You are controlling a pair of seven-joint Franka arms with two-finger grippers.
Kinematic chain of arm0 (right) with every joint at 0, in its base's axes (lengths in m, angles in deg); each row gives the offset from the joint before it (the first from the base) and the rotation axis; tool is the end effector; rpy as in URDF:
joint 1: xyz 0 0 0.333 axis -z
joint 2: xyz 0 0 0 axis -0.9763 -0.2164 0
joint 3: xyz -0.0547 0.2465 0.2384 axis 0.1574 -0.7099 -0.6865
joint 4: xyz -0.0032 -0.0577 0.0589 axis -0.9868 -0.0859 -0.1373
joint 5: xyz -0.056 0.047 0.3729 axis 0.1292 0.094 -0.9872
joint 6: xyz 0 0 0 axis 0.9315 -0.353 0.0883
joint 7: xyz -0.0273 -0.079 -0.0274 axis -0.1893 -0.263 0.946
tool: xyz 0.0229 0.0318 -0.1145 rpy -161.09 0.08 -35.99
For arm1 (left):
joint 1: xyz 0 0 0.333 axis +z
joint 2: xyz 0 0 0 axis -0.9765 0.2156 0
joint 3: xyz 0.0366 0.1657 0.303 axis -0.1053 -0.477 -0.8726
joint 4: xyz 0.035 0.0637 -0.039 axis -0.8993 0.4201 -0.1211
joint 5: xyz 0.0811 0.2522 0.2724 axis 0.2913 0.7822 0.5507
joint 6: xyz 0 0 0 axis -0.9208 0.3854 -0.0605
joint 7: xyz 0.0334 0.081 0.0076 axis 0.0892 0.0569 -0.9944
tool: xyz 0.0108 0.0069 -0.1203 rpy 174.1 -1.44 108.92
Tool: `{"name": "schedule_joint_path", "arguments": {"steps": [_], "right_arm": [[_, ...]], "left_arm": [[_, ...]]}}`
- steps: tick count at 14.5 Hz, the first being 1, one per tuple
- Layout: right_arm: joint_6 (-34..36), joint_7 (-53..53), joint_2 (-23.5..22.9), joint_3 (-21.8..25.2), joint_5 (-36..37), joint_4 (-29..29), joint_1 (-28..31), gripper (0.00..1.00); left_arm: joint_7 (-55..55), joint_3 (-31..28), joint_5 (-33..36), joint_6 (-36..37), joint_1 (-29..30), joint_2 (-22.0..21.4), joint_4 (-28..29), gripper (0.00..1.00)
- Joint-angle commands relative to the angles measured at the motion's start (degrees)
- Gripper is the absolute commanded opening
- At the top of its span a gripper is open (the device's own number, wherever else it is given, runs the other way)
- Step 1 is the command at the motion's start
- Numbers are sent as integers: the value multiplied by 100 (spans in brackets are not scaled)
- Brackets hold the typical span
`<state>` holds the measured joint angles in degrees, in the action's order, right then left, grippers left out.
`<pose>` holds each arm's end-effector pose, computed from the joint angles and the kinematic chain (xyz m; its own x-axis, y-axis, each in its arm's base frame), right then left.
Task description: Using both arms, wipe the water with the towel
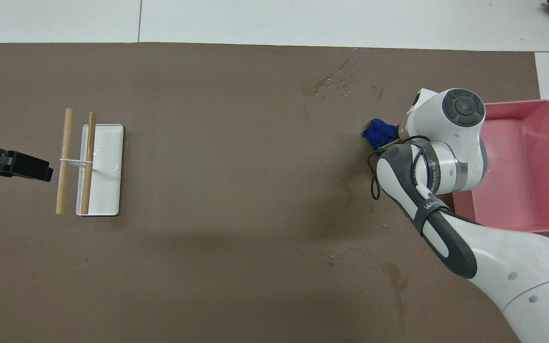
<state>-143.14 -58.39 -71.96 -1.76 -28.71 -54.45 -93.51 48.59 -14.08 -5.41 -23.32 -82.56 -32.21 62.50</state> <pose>0.6446 0.0881 0.3180 0.9304 0.3650 0.0318 0.3638 -0.9307 0.0379 0.5112 -0.0501 0.6589 0.9752 -0.2176 -0.0412 -0.2167 -0.9759 0.0264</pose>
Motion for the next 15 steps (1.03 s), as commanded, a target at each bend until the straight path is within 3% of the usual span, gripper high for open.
{"name": "schedule_joint_path", "arguments": {"steps": [1, 15], "right_arm": [[-189, 97, -360, -7, 44, 142, 46, 0], [-189, 97, -360, 1, 44, 115, 46, 0]], "left_arm": [[29, -46, -63, 45, -26, -73, 47, 100], [-137, -37, -63, -42, -70, -142, 187, 100]]}}
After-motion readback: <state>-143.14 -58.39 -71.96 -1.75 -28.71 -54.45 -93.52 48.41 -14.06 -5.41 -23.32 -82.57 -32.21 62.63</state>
